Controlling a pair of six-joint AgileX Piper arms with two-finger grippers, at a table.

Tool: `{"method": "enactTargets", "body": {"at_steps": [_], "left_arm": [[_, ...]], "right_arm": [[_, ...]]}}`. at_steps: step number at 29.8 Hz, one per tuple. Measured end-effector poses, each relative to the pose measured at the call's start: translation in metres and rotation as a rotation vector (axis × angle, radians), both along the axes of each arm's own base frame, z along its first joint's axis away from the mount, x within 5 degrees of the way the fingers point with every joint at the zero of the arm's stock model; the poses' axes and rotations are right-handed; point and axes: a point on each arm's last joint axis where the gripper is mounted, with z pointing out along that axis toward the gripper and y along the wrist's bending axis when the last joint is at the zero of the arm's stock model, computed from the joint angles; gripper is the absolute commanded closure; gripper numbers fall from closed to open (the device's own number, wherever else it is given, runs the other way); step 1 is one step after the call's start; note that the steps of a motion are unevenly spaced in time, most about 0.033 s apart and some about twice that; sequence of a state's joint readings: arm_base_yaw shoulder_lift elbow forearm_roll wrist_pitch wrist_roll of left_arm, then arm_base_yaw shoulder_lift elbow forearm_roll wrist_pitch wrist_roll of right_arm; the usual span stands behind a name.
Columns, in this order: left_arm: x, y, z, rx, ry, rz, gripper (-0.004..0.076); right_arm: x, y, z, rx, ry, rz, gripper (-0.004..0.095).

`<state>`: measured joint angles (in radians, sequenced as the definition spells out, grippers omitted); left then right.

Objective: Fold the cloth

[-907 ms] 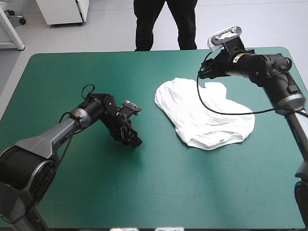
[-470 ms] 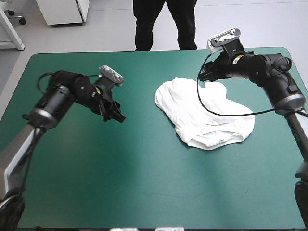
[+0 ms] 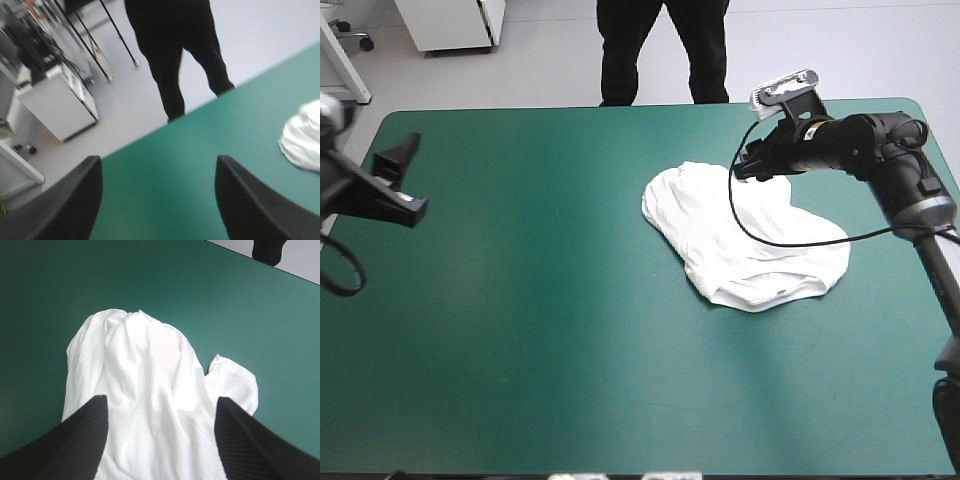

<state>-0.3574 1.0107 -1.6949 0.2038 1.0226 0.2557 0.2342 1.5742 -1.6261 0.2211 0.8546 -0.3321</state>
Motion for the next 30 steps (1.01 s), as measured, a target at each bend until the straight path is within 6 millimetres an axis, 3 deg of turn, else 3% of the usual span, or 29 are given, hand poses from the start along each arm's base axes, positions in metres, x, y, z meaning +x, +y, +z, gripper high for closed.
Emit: {"method": "enactTargets", "body": {"at_steps": [4, 9, 25, 27, 30], "left_arm": [[-0.042, 0.017, 0.020, -0.074, -0.179, 0.009, 0.0223], [-0.065, 0.024, 0.028, -0.112, -0.263, -0.001, 0.0223], [-0.037, 0.010, 0.022, -0.115, -0.186, -0.031, 0.0223], [-0.036, 0.010, 0.022, -0.114, -0.183, -0.031, 0.0223], [-0.035, 0.009, 0.021, -0.113, -0.179, -0.031, 0.0223]], "right_arm": [[0.008, 0.001, -0.013, -0.028, 0.043, 0.002, 0.0279], [0.032, 0.006, -0.056, -0.076, 0.188, 0.011, 0.0227], [0.092, 0.029, -0.167, -0.146, 0.388, 0.045, 0.0242], [0.098, 0.037, -0.182, -0.155, 0.411, 0.061, 0.0294], [0.103, 0.046, -0.189, -0.172, 0.407, 0.095, 0.0512]]}}
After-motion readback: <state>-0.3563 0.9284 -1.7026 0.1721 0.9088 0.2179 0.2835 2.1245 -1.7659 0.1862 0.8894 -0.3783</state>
